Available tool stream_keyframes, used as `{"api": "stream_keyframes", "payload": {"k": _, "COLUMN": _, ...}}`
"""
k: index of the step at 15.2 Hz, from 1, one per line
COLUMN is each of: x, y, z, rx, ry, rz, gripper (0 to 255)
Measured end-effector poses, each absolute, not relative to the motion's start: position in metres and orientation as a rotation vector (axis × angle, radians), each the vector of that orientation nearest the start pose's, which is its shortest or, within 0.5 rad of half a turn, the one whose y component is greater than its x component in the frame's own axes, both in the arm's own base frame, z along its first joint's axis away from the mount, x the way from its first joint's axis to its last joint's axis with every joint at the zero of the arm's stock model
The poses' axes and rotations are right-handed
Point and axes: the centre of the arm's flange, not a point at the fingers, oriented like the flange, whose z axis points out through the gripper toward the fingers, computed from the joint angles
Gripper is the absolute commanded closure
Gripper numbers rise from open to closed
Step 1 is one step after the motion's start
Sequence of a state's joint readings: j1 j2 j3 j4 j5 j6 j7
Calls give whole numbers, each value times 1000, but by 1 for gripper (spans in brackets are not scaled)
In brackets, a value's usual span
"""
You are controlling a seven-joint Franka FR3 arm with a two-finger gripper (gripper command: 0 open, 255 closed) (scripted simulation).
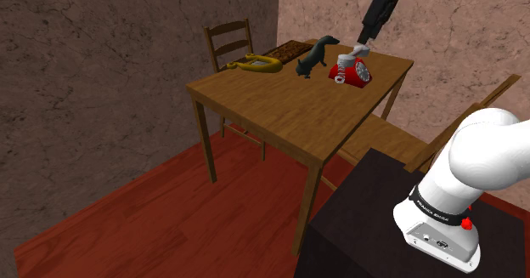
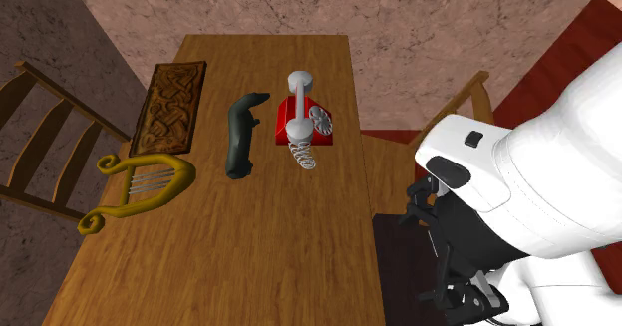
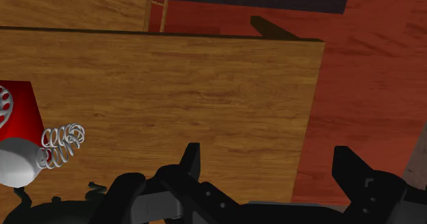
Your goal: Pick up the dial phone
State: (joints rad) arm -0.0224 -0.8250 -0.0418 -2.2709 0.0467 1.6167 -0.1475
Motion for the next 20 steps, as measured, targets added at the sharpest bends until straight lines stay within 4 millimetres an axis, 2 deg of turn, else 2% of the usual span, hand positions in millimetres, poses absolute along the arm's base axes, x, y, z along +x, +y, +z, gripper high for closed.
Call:
{"api": "stream_keyframes", "payload": {"k": 1, "x": 299, "y": -20, "z": 647, "rx": -3066, "ry": -147, "rz": -273, "gripper": 0}}
{"api": "stream_keyframes", "payload": {"k": 3, "x": 300, "y": -35, "z": 643, "rx": -3062, "ry": -202, "rz": -261, "gripper": 0}}
{"api": "stream_keyframes", "payload": {"k": 5, "x": 299, "y": -60, "z": 640, "rx": -3053, "ry": -288, "rz": -244, "gripper": 0}}
{"api": "stream_keyframes", "payload": {"k": 11, "x": 312, "y": -136, "z": 614, "rx": -3006, "ry": -574, "rz": -187, "gripper": 0}}
{"api": "stream_keyframes", "payload": {"k": 20, "x": 359, "y": -246, "z": 577, "rx": -2885, "ry": -993, "rz": -99, "gripper": 0}}
